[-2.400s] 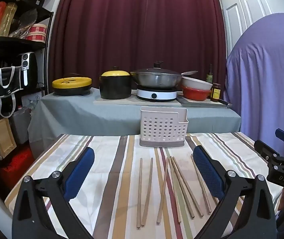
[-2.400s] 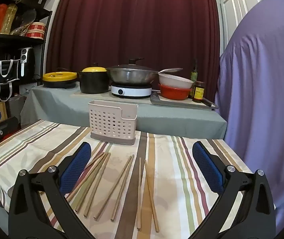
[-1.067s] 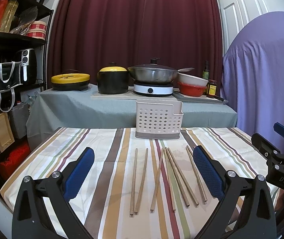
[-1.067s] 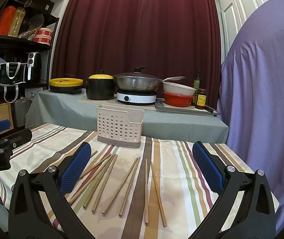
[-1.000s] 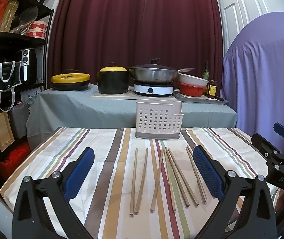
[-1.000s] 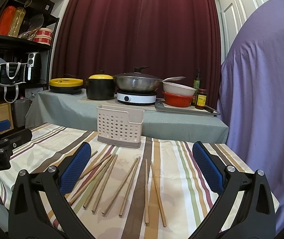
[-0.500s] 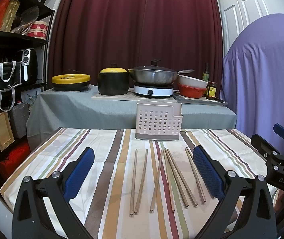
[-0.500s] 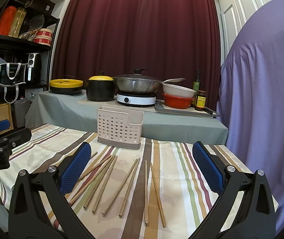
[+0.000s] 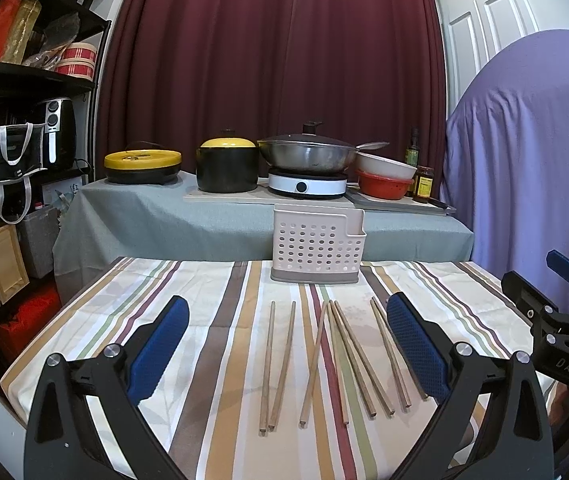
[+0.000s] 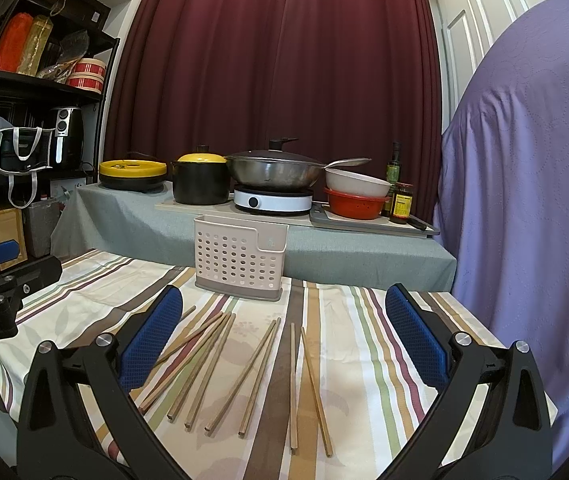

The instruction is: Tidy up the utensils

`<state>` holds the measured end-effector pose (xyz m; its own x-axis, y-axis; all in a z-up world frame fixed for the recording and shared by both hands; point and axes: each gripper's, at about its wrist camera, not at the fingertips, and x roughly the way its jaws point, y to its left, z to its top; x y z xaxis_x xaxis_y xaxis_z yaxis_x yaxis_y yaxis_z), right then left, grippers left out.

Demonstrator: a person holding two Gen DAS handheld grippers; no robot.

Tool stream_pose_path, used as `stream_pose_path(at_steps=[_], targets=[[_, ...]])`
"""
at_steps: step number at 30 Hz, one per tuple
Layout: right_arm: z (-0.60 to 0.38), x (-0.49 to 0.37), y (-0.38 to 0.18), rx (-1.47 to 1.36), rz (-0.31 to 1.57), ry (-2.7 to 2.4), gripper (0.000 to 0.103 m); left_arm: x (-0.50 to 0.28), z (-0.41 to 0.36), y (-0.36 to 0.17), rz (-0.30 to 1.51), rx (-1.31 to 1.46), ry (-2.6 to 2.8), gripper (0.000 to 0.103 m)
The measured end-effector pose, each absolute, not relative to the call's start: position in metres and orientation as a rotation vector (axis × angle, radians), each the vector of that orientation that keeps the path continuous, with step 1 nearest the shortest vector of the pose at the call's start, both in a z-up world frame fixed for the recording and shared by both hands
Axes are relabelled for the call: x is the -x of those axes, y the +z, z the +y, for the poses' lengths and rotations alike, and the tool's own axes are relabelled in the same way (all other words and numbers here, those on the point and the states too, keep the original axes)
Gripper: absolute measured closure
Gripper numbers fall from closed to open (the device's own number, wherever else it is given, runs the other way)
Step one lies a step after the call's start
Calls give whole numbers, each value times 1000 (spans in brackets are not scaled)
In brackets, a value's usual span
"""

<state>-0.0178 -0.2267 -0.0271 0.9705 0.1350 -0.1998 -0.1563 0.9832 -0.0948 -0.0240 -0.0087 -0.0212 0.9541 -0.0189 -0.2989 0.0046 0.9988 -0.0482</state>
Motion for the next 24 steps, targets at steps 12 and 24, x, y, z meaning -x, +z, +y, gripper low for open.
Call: stream_pose_path(at_steps=[12,24], targets=[[-226,19,-26,110,192,147,4,26,-10,-20,299,50,-11,7],[-226,19,-27,111,192,149,4,26,-9,-20,299,52,-13,7]])
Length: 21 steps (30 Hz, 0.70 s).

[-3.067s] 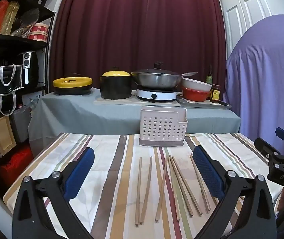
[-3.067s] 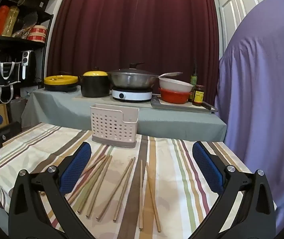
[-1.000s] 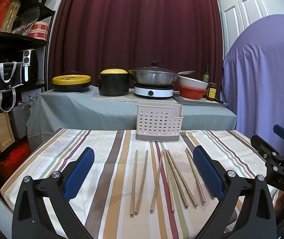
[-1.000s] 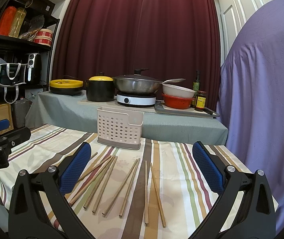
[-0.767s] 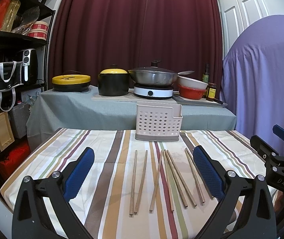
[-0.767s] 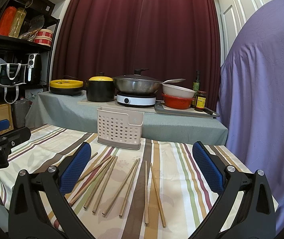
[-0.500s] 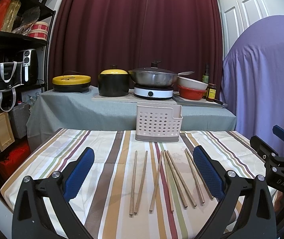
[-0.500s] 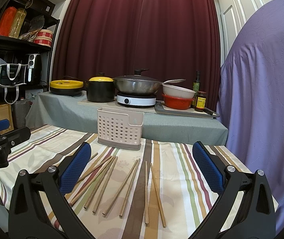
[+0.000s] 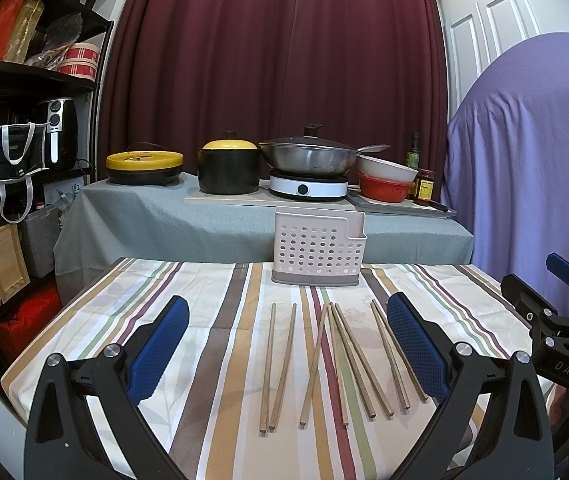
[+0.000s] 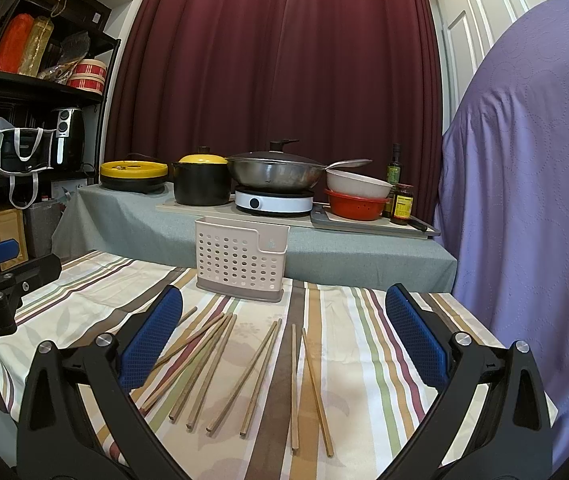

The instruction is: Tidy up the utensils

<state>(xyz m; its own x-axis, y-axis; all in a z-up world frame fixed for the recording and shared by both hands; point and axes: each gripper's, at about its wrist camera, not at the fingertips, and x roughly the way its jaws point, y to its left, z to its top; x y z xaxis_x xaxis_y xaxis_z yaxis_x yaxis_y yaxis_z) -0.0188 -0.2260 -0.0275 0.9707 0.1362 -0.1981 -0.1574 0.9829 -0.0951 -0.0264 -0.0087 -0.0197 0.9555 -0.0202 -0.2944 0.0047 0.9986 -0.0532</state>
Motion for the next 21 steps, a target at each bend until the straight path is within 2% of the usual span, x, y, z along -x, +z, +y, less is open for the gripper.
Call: stream_pose_path(at_steps=[12,21], targets=[[-224,15,-28,111,208,146,4,20,-2,-26,324,65,-7,7],[-235,-9,-59,101,313,134,4,-4,10,-72,483,82,-1,7]])
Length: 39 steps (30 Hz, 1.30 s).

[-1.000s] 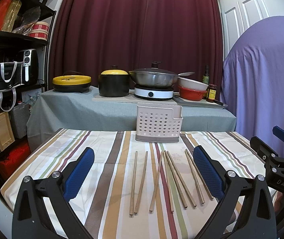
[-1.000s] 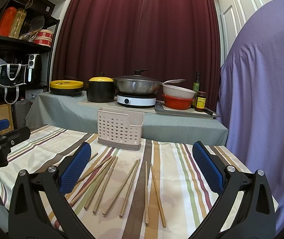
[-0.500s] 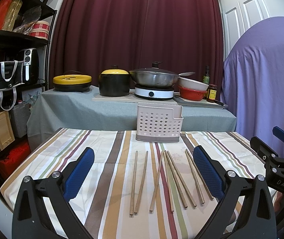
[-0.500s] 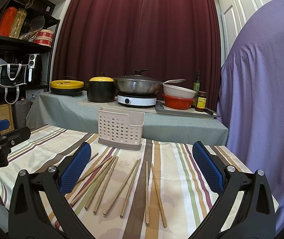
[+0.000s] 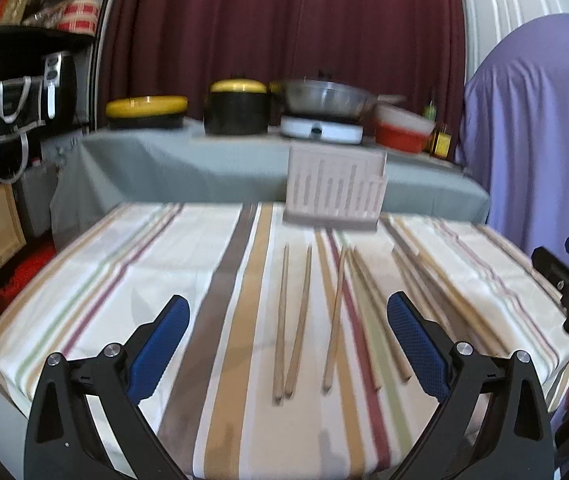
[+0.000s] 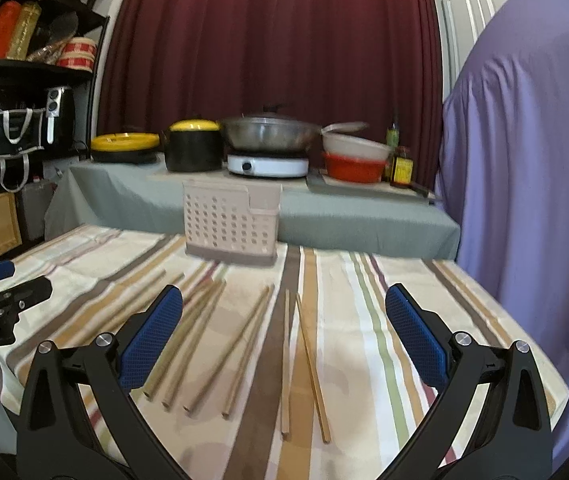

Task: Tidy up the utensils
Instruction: 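Close the left tool on a wooden chopstick while the right tool grasps another chopstick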

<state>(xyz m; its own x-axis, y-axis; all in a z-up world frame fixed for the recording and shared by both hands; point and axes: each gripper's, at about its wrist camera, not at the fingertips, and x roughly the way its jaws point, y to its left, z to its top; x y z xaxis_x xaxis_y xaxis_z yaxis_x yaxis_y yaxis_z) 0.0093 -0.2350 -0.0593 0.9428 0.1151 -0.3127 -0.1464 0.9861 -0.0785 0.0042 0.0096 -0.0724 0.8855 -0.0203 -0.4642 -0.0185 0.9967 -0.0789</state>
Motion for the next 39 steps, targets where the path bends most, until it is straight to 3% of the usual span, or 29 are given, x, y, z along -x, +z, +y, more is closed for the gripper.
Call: stream_pose_path(at_steps=[3,4,5,6,11,13,16,32,39], targets=[[-240,-19,-72,86,356,133,4,-12,16,-91,539,91,0,8],[-241,-22,-76,82,368,132,4,-14,18,-94,548,92,3,15],[-242,-24,-80,78,381,133,4,-16,21,-99,562,94,7,36],[-242,-26,-83,74,389,138,4,-18,24,-104,582,96,12,42],[-243,-36,-97,72,426,146,6,-23,32,-121,639,113,1,51],[-243,-38,-100,66,439,156,13,-22,29,-124,643,86,0,51],[-242,-42,-106,60,462,170,15,-24,27,-128,657,78,-7,53],[-241,-45,-109,48,479,188,16,-28,28,-139,699,54,-4,56],[-240,-44,-109,46,482,189,16,-24,17,-141,691,-1,-22,66]])
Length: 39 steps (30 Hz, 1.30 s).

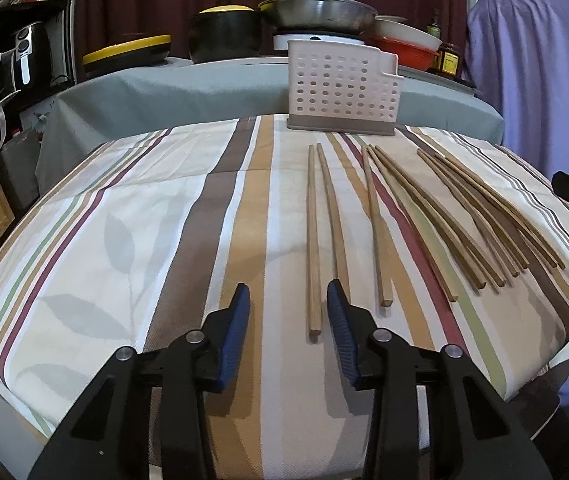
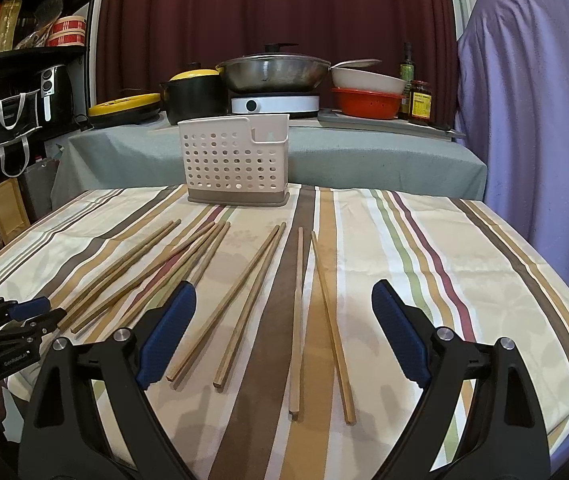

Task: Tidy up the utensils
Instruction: 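Close the left tool on a wooden chopstick while the right tool grasps another chopstick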

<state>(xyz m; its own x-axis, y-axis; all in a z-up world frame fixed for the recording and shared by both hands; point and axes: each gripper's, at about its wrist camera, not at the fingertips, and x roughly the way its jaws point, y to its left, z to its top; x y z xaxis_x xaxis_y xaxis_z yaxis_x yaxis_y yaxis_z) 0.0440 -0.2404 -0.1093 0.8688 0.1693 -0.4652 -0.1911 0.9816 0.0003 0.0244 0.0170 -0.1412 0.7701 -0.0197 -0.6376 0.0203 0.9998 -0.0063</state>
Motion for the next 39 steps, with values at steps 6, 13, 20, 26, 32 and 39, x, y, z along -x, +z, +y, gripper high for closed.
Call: stream_pose_path(at_steps=[6,13,20,26,32,39], targets=[[-244,-42,-113,54,488,189,22,-24,16,-142,678,1,-35,88],[-262,-38,-122,47,502,164,34,-24,16,-142,678,14,-47,95],[-281,-39,-144,45,556,156,61,-26,19,-142,680,32,-29,96],[-284,-38,-162,69,585,164,77,-25,19,-143,681,31,-23,96],[-285,-36,-169,82,587,174,93,-25,19,-143,681,31,-24,96],[-284,-33,-168,93,577,177,97,-24,19,-143,680,34,-26,96]])
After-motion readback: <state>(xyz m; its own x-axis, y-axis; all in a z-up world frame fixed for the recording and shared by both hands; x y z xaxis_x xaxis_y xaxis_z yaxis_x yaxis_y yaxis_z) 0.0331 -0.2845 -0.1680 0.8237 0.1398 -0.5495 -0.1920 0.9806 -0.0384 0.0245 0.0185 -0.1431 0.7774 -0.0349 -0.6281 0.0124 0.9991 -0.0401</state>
